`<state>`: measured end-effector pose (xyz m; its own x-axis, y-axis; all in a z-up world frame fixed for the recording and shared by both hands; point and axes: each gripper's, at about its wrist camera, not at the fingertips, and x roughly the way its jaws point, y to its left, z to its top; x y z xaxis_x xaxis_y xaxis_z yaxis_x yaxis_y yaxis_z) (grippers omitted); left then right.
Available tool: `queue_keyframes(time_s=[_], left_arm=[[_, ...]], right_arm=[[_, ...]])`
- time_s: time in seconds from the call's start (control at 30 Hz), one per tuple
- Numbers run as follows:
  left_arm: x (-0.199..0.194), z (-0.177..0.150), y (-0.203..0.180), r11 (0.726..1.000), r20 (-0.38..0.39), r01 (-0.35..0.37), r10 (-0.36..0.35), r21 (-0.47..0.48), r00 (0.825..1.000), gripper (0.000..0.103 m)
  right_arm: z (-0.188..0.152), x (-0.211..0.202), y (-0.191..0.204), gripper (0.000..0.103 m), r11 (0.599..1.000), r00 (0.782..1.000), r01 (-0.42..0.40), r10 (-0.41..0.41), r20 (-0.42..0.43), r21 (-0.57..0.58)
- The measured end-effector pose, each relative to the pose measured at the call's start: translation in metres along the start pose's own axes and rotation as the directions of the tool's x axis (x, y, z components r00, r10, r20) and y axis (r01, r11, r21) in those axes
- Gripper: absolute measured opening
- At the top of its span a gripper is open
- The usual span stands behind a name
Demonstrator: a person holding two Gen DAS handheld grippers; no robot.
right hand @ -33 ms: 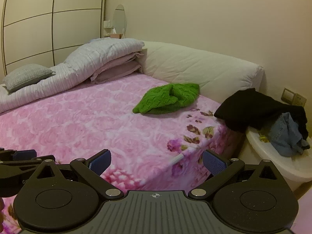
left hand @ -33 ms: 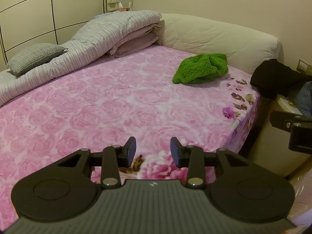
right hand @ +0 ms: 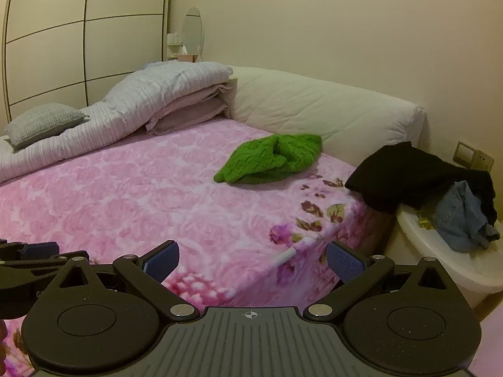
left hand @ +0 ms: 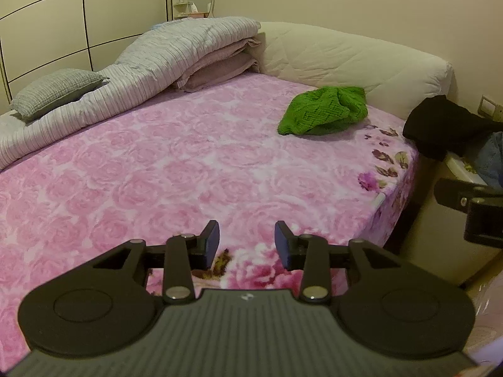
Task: Fold clothes
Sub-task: 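Move both grippers toward the green knitted sweater on the bed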
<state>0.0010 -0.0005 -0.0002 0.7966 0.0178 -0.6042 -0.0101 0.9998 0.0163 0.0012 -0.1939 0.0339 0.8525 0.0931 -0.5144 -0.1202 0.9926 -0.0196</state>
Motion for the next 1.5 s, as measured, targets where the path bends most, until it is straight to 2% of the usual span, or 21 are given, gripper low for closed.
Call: queue_keyframes(time_s=[0.27,0.37,0.7,1.0,1.5], left_arm=[[-0.006,0.002,0.006,1.0,-0.002,-0.004,0.004,-0.014,1.0,0.034],[-0.005,0.006,0.006,1.0,-0.006,-0.009,0.009,-0.022,1.0,0.034],[0.003,0.012,0.008,0.999,-0.024,-0.009,0.008,-0.04,1.0,0.034],[0.022,0.021,0.008,0.999,-0.046,-0.018,0.016,-0.046,0.999,0.034],[0.044,0.026,-0.004,0.999,-0.06,0.016,-0.018,-0.033,0.998,0.034]], right_arm=[[0.005,0.008,0.006,0.103,1.0,0.999,0.009,-0.01,-0.036,-0.008],[0.006,-0.001,0.005,0.103,1.0,1.0,0.014,-0.014,-0.02,0.002],[0.01,0.014,-0.002,0.103,1.0,0.999,0.019,-0.018,-0.032,0.01],[0.013,0.033,-0.011,0.103,0.999,0.999,0.024,-0.023,-0.049,0.028],[0.017,0.051,-0.019,0.103,0.999,0.998,0.014,-0.011,-0.06,0.053]])
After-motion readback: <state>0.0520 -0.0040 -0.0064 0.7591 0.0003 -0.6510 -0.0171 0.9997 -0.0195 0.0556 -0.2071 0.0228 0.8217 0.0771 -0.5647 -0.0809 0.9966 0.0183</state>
